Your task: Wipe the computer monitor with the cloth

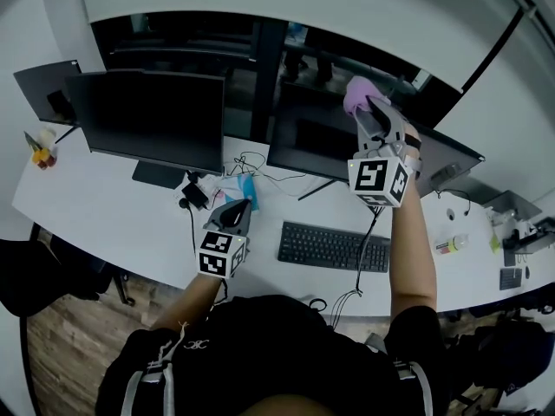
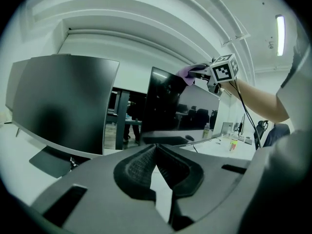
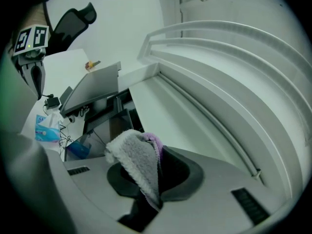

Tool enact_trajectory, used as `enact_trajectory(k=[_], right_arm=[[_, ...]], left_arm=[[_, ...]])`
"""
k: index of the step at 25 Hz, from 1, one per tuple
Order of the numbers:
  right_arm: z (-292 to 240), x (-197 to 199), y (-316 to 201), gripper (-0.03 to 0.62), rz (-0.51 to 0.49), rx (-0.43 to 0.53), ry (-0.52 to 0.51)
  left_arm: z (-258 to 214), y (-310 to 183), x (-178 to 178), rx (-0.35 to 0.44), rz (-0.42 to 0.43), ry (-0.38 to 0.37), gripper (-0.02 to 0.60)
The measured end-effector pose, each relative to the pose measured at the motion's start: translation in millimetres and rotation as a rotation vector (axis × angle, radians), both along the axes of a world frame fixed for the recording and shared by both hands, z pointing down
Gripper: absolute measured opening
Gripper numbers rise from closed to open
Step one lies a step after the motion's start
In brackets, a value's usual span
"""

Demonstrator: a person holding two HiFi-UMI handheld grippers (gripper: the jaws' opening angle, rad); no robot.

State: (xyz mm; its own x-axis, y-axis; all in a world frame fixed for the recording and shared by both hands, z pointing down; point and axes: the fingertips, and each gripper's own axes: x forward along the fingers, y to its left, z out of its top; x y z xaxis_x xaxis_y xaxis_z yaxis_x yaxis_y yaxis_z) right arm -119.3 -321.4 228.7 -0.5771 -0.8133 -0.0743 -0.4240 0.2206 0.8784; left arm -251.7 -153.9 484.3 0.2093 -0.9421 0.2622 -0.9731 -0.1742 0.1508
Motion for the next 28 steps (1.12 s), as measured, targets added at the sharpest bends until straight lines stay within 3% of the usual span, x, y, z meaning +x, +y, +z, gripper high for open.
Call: enact_trajectory(k=[10,22,28], right_arm=[[3.8,-94.5,28.4,0.07,-0.154,0.067,0.167],[25.8,-167.6,44.9,0.064,-0.209,0.319,0.633],[48.3,-191.5,50.6,0.063,-0.168,0.359,0.836]], left_arm=[[8.3,27.0,-43.1,0.0,-0.071,0.015,0.014],[15.0,40.0,-68.1,-0.001,-0.117,0.024,0.014],[20.4,47.5,-80.7,-0.006,-0.142,0.03,0.014]])
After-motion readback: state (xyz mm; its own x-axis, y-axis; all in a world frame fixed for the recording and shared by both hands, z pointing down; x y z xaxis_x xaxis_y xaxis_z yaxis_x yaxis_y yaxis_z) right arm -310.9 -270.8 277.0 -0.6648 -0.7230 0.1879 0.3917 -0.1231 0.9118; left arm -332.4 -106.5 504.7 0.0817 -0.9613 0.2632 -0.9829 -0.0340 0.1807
